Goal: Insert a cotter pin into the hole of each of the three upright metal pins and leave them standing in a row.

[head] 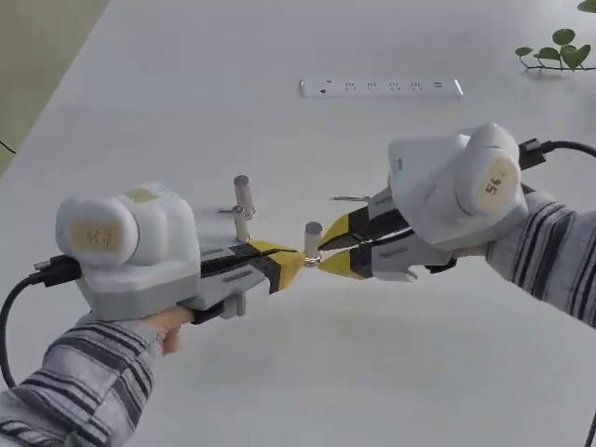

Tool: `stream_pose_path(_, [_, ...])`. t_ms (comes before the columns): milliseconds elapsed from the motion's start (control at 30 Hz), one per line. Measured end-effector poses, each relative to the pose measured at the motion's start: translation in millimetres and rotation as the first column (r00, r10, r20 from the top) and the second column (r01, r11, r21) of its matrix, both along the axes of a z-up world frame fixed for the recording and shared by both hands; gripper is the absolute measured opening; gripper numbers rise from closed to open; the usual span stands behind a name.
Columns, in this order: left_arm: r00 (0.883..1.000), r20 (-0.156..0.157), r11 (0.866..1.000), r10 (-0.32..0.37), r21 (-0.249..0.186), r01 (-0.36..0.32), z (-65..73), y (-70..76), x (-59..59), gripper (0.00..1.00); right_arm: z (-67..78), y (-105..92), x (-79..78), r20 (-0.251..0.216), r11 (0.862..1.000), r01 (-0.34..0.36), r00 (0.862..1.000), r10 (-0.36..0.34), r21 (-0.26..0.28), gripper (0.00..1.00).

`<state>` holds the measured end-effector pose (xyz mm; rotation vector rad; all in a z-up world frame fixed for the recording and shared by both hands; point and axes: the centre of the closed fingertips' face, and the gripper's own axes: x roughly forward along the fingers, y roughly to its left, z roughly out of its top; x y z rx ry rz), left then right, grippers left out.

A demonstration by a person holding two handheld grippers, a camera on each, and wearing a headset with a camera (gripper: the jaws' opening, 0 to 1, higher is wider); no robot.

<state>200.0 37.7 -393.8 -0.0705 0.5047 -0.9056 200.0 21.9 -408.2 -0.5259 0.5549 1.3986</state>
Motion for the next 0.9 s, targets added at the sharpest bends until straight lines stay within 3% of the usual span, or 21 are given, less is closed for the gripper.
stream_pose_path(167, [0.995, 0.056, 0.996, -0.079, 0.051, 0.076, -1.8, -0.2, -8.9, 0.0, -1.3, -1.0, -8.8, -0.132, 0.996, 0.038, 0.991, -0.028, 0.076, 0.1])
stream_pose_path(367, [0.982, 0.108, 0.987, -0.158, 0.047, 0.153, 4.4, -6.7, -18.9, 0.0, -2.2, -1.2, -20.1, -0.249, 0.989, 0.059, 0.968, -0.023, 0.137, 0.12])
stream_pose_path(467, [0.976, 0.117, 0.983, -0.183, 0.052, 0.178, 5.6, -9.6, -22.3, 0.0, 1.3, 1.4, -25.6, -0.298, 0.98, 0.069, 0.955, -0.011, 0.187, 0.11])
stream_pose_path(733, [0.969, 0.128, 0.977, -0.211, 0.004, 0.212, 14.0, -15.8, -28.6, 0.0, 1.6, 2.9, -31.6, -0.308, 0.978, 0.061, 0.951, 0.004, 0.2, 0.08])
stream_pose_path(900, [0.972, 0.123, 0.978, -0.202, -0.029, 0.207, 17.8, -16.0, -28.7, 0.0, 4.5, 3.9, -34.6, -0.303, 0.978, 0.048, 0.953, 0.017, 0.204, 0.03])
